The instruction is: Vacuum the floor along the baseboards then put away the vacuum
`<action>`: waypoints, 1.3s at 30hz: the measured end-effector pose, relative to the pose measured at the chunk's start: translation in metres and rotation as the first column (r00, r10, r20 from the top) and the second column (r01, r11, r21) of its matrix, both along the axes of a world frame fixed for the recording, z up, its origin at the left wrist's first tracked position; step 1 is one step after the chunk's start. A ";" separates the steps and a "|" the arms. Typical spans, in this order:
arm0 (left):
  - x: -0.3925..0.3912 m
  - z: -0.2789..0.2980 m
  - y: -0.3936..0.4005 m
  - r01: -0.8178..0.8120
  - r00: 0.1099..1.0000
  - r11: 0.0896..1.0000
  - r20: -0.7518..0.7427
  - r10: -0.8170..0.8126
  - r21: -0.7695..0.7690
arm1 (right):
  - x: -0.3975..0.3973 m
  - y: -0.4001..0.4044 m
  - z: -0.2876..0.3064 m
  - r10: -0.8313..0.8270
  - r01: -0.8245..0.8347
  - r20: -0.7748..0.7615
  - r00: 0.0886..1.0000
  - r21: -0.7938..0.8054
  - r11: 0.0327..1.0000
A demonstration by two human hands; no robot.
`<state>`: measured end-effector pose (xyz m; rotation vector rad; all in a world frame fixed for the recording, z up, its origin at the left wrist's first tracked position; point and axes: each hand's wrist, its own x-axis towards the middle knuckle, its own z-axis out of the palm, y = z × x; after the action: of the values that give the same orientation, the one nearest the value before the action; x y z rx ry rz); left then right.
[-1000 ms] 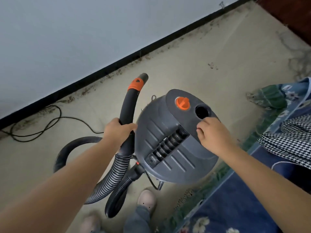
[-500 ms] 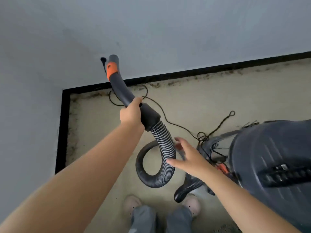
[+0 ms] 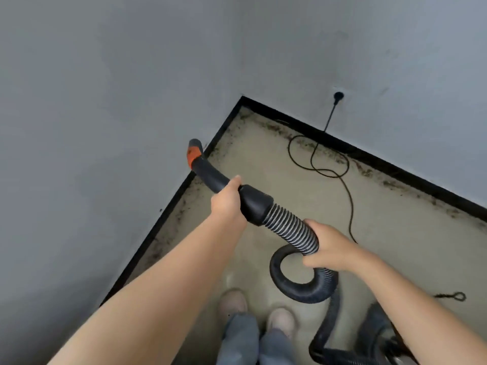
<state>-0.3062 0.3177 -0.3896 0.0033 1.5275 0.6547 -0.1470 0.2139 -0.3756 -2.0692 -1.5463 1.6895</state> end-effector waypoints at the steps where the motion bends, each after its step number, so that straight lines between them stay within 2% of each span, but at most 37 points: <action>1: -0.013 -0.007 -0.003 -0.060 0.998 0.997 0.012 0.061 -0.041 | -0.004 0.012 0.000 0.084 -0.083 0.005 0.996 -0.040 0.996; 3: -0.037 -0.021 -0.014 -0.179 0.982 0.977 0.033 0.184 -0.115 | -0.012 0.034 -0.003 0.257 -0.252 0.020 0.966 -0.126 0.959; 7: -0.076 -0.047 -0.037 -0.409 0.905 0.889 0.036 0.425 -0.205 | -0.037 0.075 -0.019 0.554 -0.530 0.018 0.832 -0.263 0.806; 9: -0.092 -0.058 -0.047 -0.546 0.822 0.814 0.060 0.566 -0.201 | -0.056 0.093 -0.032 0.656 -0.628 -0.001 0.754 -0.292 0.721; 12: -0.113 -0.068 -0.058 -0.747 0.634 0.650 0.144 0.760 -0.143 | -0.089 0.113 -0.058 0.758 -0.734 -0.032 0.651 -0.281 0.618; 14: -0.124 -0.079 -0.067 -0.834 0.524 0.544 0.179 0.833 -0.088 | -0.110 0.114 -0.075 0.779 -0.767 -0.091 0.620 -0.281 0.577; 15: -0.129 -0.085 -0.073 -0.849 0.504 0.524 0.197 0.841 -0.064 | -0.117 0.109 -0.083 0.772 -0.769 -0.130 0.623 -0.284 0.573; 18: -0.135 -0.098 -0.089 -0.823 0.558 0.568 0.183 0.809 -0.004 | -0.130 0.085 -0.107 0.737 -0.775 -0.251 0.628 -0.292 0.560; 21: -0.141 -0.106 -0.100 -0.790 0.612 0.612 0.009 0.790 0.031 | -0.135 0.056 -0.132 0.738 -0.806 -0.326 0.591 -0.285 0.519; 23: -0.150 -0.108 -0.111 -0.759 0.646 0.651 -0.094 0.758 0.033 | -0.137 0.040 -0.147 0.771 -0.826 -0.318 0.552 -0.334 0.454; 25: -0.166 -0.108 -0.128 -0.619 0.752 0.779 -0.212 0.624 0.096 | -0.139 0.033 -0.160 0.822 -0.845 -0.286 0.492 -0.382 0.373; 26: -0.175 -0.108 -0.139 -0.474 0.819 0.871 -0.299 0.490 0.131 | -0.142 0.033 -0.165 0.849 -0.847 -0.235 0.474 -0.386 0.366; 27: -0.184 -0.107 -0.152 -0.286 0.860 0.947 -0.397 0.320 0.145 | -0.146 0.034 -0.170 0.863 -0.837 -0.157 0.480 -0.374 0.398; 28: -0.194 -0.106 -0.164 -0.104 0.862 0.985 -0.481 0.157 0.136 | -0.152 0.038 -0.173 0.845 -0.811 -0.092 0.527 -0.351 0.467; 29: -0.203 -0.105 -0.176 0.026 0.840 0.992 -0.540 0.046 0.124 | -0.160 0.040 -0.174 0.781 -0.746 -0.048 0.623 -0.337 0.574; 30: -0.211 -0.105 -0.188 0.075 0.824 0.989 -0.567 0.011 0.128 | -0.171 0.042 -0.174 0.679 -0.647 -0.030 0.733 -0.337 0.684; 31: -0.218 -0.104 -0.198 0.061 0.821 0.987 -0.569 0.035 0.148 | -0.186 0.042 -0.173 0.565 -0.542 -0.037 0.824 -0.339 0.769; 33: -0.230 -0.107 -0.213 -0.032 0.828 0.981 -0.544 0.134 0.194 | -0.221 0.039 -0.171 0.384 -0.395 -0.105 0.918 -0.339 0.854; 37: -0.235 -0.131 -0.233 0.034 0.828 0.995 -0.560 0.024 0.093 | -0.293 0.034 -0.171 0.140 -0.248 -0.288 0.947 -0.382 0.890; 39: -0.229 -0.149 -0.244 0.058 0.835 0.997 -0.550 -0.020 0.052 | -0.321 0.033 -0.178 0.156 -0.271 -0.289 0.945 -0.417 0.868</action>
<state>-0.5357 0.0737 -0.5389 0.2987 2.0543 0.7076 -0.4681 0.2466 -0.5538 -1.7998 -1.4541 2.4891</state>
